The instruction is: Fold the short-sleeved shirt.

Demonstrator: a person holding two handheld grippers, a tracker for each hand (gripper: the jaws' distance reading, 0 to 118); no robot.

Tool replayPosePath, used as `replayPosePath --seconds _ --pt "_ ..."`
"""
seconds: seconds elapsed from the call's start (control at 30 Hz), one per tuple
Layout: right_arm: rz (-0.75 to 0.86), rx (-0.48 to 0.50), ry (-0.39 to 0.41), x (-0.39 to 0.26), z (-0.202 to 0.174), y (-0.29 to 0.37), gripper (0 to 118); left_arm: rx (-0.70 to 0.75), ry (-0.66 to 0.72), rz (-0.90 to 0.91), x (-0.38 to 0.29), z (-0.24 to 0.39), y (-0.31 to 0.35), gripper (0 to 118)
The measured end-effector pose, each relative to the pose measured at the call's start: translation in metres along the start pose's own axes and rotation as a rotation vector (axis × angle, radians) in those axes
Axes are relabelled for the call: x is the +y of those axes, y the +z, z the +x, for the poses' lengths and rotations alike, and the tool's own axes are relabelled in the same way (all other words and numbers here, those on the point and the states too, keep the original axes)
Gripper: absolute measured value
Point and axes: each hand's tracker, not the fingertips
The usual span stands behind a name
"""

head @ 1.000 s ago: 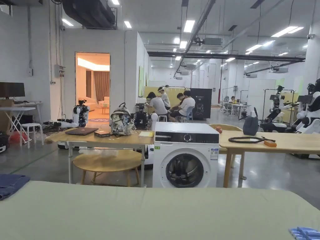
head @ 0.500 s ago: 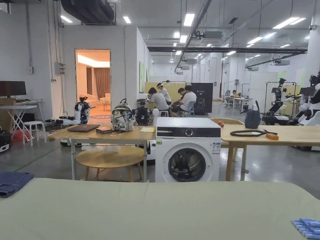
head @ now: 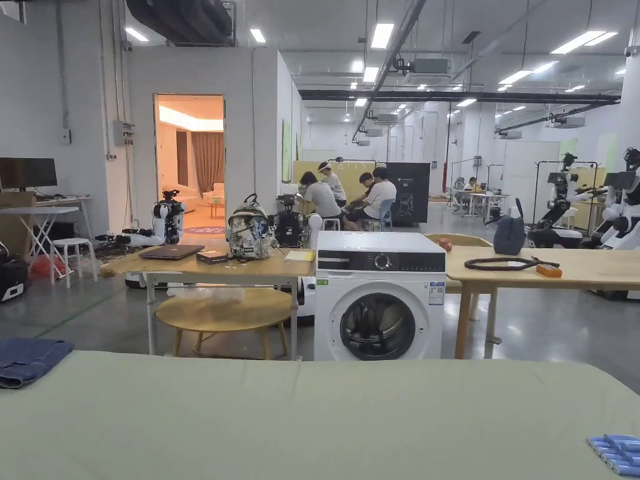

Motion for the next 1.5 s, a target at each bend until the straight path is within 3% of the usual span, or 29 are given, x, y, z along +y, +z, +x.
replayPosePath --seconds 0.1,0.13,0.33,0.57,0.83,1.13,1.23,1.5 --pt "0.025 -0.004 -0.010 -0.001 0.003 0.005 116 0.029 0.000 0.039 0.000 -0.001 0.005 97" --pt "0.047 -0.014 -0.024 -0.001 0.004 0.008 118 0.025 0.004 0.049 0.000 -0.003 0.006 98" --pt "0.042 -0.004 -0.043 0.004 0.008 0.010 118 0.029 0.025 0.049 0.002 -0.005 0.006 101" --pt "0.025 -0.038 0.063 0.005 -0.007 0.010 118 -0.005 0.066 0.047 0.005 -0.007 0.006 101" --pt "-0.045 0.019 -0.009 0.009 -0.010 0.002 118 0.007 0.073 0.046 0.004 -0.008 0.006 101" --pt "-0.066 0.010 -0.054 0.014 -0.009 0.001 118 0.006 0.064 0.026 0.002 -0.006 0.007 101" --pt "-0.128 0.066 -0.103 0.011 -0.005 -0.004 118 0.004 0.060 0.026 0.003 -0.004 0.007 101" --pt "-0.111 -0.071 -0.043 0.014 -0.019 -0.009 118 0.004 0.061 0.029 0.004 -0.004 0.008 101"
